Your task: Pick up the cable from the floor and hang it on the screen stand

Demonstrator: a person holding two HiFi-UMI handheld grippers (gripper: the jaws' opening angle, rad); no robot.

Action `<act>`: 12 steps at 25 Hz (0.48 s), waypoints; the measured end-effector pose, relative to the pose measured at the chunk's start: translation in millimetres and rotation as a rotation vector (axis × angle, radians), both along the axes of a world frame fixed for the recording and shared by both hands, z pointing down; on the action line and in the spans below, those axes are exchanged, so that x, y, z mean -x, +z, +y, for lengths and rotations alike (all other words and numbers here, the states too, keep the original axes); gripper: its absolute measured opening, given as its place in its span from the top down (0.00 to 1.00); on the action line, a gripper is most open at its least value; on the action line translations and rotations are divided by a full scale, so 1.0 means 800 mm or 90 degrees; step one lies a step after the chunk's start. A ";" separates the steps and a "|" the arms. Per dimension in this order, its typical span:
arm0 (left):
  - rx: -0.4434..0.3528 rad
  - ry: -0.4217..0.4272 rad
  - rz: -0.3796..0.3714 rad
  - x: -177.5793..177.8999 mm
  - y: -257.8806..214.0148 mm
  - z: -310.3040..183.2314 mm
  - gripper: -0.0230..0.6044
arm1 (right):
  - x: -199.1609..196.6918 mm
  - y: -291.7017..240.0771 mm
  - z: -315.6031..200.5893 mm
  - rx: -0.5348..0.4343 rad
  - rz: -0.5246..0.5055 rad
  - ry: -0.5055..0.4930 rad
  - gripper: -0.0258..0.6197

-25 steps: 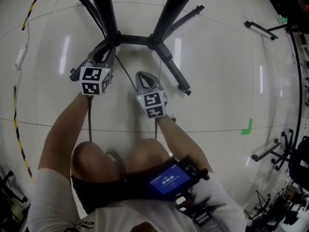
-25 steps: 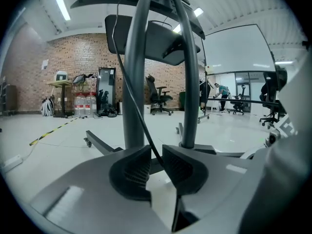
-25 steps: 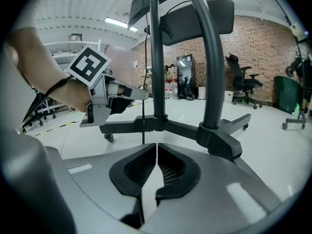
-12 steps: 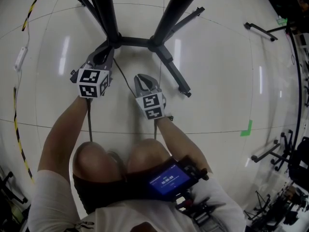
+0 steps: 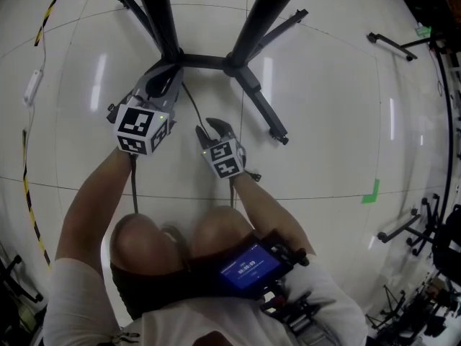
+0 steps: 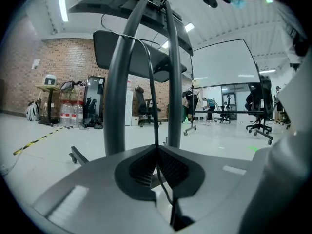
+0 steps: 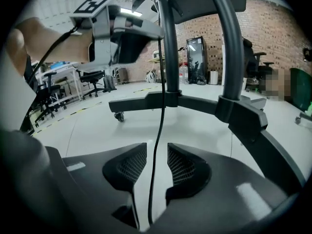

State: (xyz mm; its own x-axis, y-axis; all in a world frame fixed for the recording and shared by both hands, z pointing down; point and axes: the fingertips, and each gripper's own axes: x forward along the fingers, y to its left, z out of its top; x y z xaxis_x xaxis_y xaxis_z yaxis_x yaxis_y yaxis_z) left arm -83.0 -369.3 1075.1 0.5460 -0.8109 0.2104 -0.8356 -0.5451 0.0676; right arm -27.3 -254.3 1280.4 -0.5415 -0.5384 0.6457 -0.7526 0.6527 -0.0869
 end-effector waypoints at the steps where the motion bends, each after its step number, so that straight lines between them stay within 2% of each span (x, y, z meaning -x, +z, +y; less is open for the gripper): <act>1: -0.007 0.003 0.002 -0.001 -0.006 0.001 0.95 | -0.001 0.008 0.003 0.006 0.005 0.001 0.73; 8: -0.020 -0.010 0.006 0.015 -0.021 0.002 0.95 | -0.006 0.025 0.014 0.025 0.024 0.001 0.79; 12: -0.018 -0.021 0.010 0.025 -0.021 0.001 0.95 | -0.007 0.029 0.020 0.022 0.039 -0.004 0.90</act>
State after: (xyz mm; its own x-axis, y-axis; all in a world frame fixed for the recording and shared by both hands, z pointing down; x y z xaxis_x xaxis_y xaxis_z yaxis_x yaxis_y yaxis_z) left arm -103.0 -368.1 1058.4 0.5218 -0.8340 0.1795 -0.8522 -0.5191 0.0655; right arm -21.4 -238.7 1303.9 -0.5037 -0.5121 0.6957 -0.7535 0.6543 -0.0639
